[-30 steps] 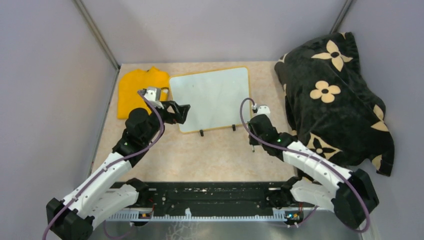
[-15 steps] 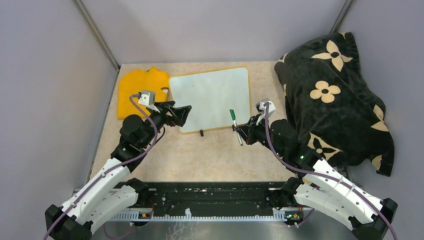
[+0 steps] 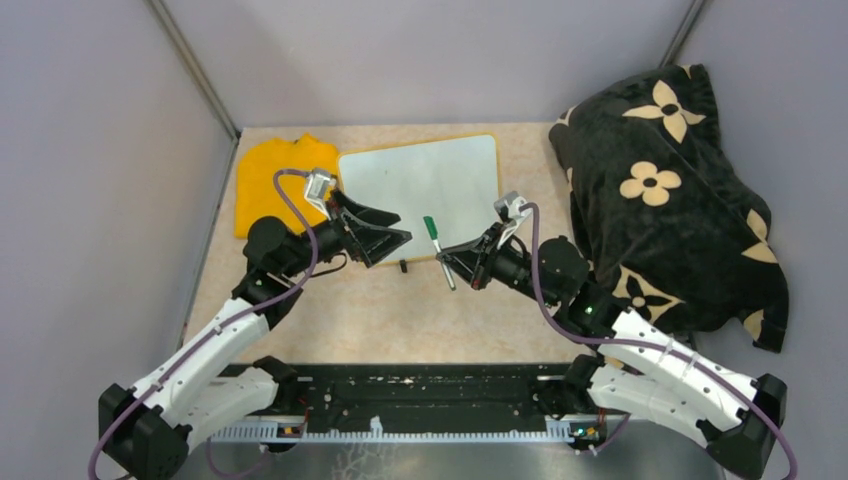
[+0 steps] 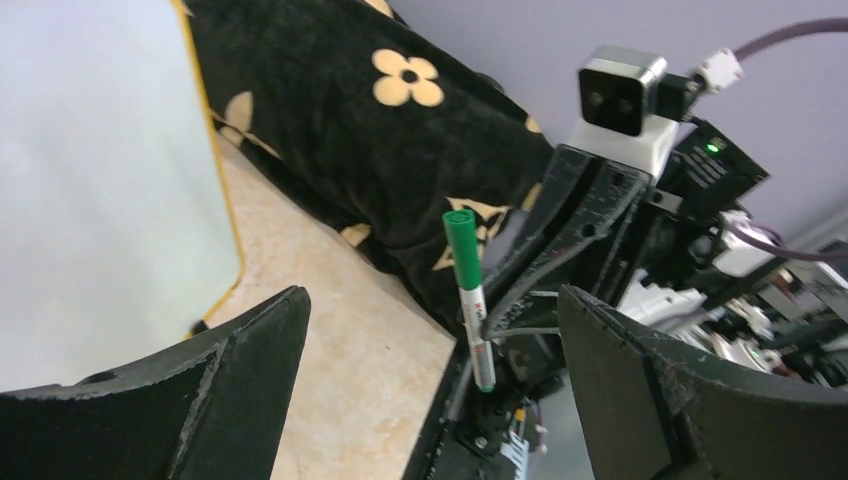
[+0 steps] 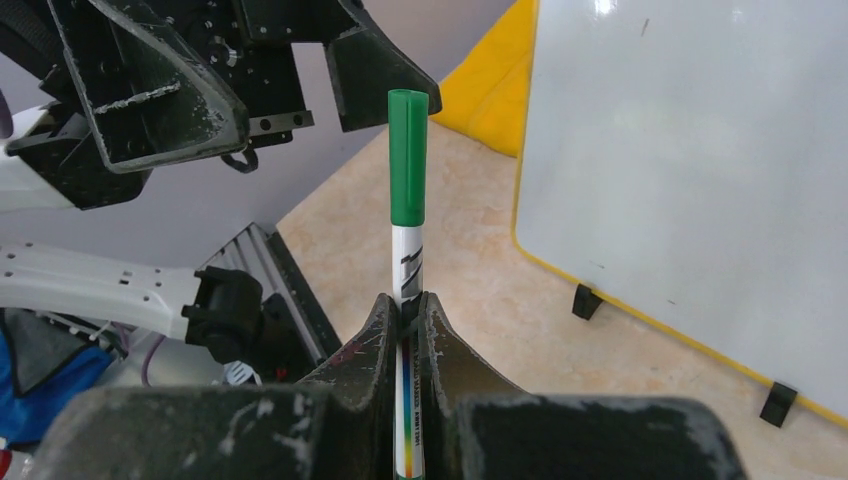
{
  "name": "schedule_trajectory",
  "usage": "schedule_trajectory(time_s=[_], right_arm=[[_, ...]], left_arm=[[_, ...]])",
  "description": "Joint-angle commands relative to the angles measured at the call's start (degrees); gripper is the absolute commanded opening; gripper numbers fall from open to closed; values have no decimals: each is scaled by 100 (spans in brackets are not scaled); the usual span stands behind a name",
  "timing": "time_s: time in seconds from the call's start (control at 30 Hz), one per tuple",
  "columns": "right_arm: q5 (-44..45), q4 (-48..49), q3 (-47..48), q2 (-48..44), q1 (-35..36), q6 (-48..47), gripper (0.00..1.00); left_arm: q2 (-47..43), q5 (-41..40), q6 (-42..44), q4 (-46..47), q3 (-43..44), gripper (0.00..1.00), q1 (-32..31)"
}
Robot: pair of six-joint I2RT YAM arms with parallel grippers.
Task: Write a sentence on the whiteboard
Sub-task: Open the whiteboard marker at the center of the board.
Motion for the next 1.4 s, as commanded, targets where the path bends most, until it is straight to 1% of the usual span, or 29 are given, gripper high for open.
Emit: schedule_trajectory(time_s=[0.0,0.13,0.3,0.53,0.73,0.83,0.9,0.97,1.07,1.37], right_arm=[[-288,675,200,98,139,99,0],[-396,799,209,209,211,127,0],[-616,963,242,335,258,185,0],[-984,1032,292,479,280,205,0],[-999,1073,245,459,298,252,0],[-959,1088,231,455,293,267,0],[-963,1106,227,463,293,269,0],[-959,1108,227,476,293,272,0],[-936,1100,226,481,294,258,0],[-901,1094,192,489,292,248,0]], left_arm=[[66,764,-563,907,15,99,-36],[225,1012,-685,1104,8,98,-35],[422,1242,-813,1294,7,89,-37],[512,1264,-1009,1481,-12,83,-35],[612,1471,-1219,1757,-54,65,-37],[618,1551,-1265,1826,-91,58,-37],[620,1591,-1270,1859,-117,50,-30],[621,1617,-1274,1871,-142,45,-37],[637,1670,-1316,1905,-168,42,-38],[687,1774,-1340,1981,-203,26,-35]])
